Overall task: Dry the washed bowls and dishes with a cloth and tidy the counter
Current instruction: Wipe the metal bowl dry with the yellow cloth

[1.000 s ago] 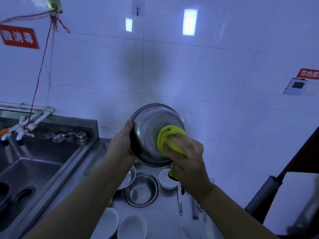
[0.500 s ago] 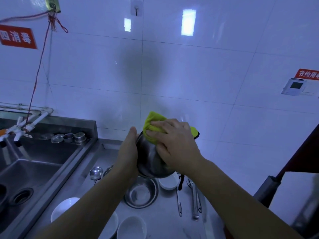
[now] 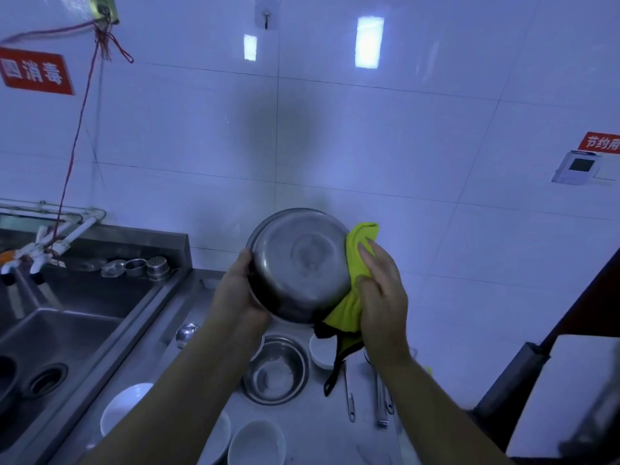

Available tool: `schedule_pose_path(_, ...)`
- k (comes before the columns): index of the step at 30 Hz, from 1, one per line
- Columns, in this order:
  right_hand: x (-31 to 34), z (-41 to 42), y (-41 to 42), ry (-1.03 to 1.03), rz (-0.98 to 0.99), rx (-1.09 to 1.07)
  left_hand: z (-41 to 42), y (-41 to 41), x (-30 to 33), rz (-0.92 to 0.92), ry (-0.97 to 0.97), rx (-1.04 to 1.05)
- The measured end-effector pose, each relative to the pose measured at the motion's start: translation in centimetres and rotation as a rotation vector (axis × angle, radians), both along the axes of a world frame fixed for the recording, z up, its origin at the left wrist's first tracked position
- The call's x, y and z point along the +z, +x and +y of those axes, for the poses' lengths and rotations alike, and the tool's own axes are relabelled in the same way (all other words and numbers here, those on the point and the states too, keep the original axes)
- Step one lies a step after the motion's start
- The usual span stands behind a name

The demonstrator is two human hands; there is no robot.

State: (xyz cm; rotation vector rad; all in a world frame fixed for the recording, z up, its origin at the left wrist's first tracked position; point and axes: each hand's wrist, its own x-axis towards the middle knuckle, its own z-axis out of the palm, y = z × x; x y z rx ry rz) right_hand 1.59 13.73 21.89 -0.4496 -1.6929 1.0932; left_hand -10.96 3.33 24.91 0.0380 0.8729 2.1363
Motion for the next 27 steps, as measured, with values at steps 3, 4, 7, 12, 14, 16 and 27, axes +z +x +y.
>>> schedule_pose_path(3, -1.7, -1.3, -0.4, 0.097, -0.002, -0.118, 0.5, 0.3, 0.0, -0.056, 0.031, -0.056)
schedule_pose_path(4, -1.5, -1.1, -0.4, 0.07, -0.009, -0.128, 0.5, 0.4, -0.2, -0.051, 0.02, -0.08)
schedule_pose_path(7, -0.5, 0.1, -0.2, 0.047, -0.052, -0.139, 0.2, 0.5, -0.8, -0.009, -0.011, -0.131)
schedule_pose_path(12, 1.7, -0.3, -0.5, 0.577, -0.171, -0.233, -0.4, 0.2, -1.4, 0.01, -0.051, -0.114)
schedule_pose_path(14, 2.1, -0.8, -0.9, 0.759, -0.258, -0.242, -0.4, 0.2, -1.4, 0.023, -0.062, -0.123)
schedule_pose_path(16, 1.8, -1.8, -1.6, 0.928, -0.339, -0.21, -0.4, 0.4, -1.0, 0.032, -0.046, -0.143)
schedule_pose_path(27, -3.7, -2.1, -1.4, 1.193, -0.146, -0.111, -2.2, -1.0, -0.9, -0.09, 0.023, -0.181)
